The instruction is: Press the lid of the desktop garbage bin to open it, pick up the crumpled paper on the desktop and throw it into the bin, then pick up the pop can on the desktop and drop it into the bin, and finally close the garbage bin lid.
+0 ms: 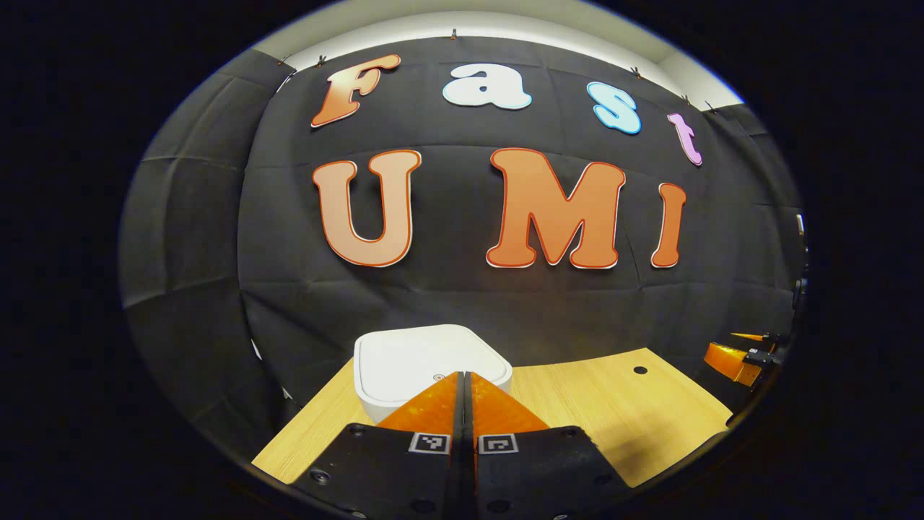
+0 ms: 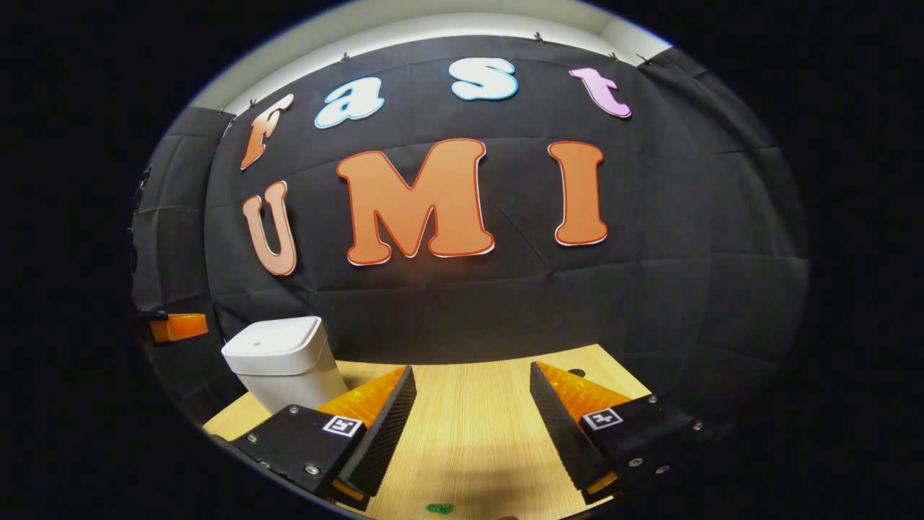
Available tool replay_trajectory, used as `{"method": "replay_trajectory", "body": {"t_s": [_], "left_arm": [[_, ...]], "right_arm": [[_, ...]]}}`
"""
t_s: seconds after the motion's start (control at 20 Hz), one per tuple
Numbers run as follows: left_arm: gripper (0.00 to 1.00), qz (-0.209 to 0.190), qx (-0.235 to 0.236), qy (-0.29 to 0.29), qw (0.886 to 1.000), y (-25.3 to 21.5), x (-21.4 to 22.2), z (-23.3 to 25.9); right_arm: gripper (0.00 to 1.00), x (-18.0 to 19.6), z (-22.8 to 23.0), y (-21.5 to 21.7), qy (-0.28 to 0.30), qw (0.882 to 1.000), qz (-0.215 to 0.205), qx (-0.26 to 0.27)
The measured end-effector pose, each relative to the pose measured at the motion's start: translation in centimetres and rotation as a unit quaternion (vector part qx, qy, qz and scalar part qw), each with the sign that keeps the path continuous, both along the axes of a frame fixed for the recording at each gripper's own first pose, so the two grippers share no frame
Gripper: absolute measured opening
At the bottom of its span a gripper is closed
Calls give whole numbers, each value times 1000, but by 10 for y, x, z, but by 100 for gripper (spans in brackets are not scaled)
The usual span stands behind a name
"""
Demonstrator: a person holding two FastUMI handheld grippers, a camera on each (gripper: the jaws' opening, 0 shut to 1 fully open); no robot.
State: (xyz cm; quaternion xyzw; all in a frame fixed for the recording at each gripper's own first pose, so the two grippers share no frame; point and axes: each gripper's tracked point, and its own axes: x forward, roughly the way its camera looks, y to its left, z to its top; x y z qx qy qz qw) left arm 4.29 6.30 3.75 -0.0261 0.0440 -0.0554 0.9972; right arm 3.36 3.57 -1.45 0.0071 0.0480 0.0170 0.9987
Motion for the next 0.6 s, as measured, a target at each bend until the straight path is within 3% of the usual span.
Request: {"method": "replay_trajectory", "body": {"t_s": [0.4, 0.6], "left_arm": [[0, -35, 3, 72, 997, 14, 39, 6], [0, -61, 31, 113, 991, 27, 73, 9]], "right_arm": [[95, 4, -1, 13, 5, 1000, 12, -4], [95, 5, -3, 15, 11, 1000, 16, -7]]}}
